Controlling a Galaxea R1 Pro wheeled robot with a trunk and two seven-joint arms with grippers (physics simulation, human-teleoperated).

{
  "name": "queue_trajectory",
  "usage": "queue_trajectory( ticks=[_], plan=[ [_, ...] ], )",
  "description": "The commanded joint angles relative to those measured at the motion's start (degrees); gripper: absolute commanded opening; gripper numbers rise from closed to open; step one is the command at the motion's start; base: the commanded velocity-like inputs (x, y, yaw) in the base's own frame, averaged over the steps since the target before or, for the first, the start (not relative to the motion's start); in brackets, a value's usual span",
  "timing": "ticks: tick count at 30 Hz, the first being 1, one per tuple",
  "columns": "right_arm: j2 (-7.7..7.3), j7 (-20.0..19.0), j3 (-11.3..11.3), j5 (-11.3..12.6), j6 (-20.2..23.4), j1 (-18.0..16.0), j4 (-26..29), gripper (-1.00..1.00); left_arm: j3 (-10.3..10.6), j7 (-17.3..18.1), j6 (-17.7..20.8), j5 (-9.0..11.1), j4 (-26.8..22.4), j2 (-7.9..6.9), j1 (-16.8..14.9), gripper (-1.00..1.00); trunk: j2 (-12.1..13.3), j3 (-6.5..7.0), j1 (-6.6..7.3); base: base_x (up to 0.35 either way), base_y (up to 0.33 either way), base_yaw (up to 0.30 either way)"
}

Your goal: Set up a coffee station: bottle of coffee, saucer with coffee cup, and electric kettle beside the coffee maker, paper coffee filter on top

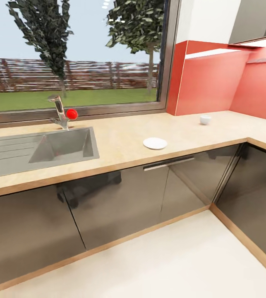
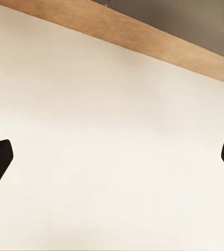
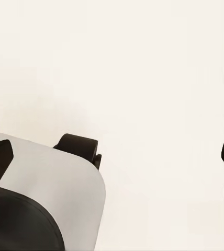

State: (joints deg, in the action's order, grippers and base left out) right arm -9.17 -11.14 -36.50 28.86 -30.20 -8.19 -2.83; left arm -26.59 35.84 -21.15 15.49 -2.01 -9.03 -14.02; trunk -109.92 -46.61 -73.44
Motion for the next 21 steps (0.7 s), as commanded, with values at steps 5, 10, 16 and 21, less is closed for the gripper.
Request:
queue_trajectory(
  ticks=[5,10,16,21],
  plan=[
    [0.33,-0.5,-0.3,0.6,-0.2,-0.1,-0.2,1.0,0.3,0.3,-0.1,0.6,0.1,-0.03,0.0,1.0,0.0,-0.05,0.01,0.0,-0.197,0.005],
    [0.6,-0.5,-0.3,0.6,-0.2,-0.1,-0.2,1.0,0.3,0.3,-0.1,0.6,0.2,-0.03,0.0,1.0,0.0,-0.05,0.01,0.0,-0.149,0.001],
    [0.64,-0.5,-0.3,0.6,-0.2,-0.1,-0.2,1.0,0.3,0.3,0.0,0.6,0.2,-0.03,0.0,1.0,0.0,-0.05,0.01,0.046,-0.13,0.0],
    [0.65,-0.5,-0.3,0.6,-0.2,-0.1,-0.2,1.0,0.3,0.3,0.0,0.6,0.2,0.04,0.0,1.0,0.0,-0.05,0.01,0.165,-0.217,0.0]
  ],
)
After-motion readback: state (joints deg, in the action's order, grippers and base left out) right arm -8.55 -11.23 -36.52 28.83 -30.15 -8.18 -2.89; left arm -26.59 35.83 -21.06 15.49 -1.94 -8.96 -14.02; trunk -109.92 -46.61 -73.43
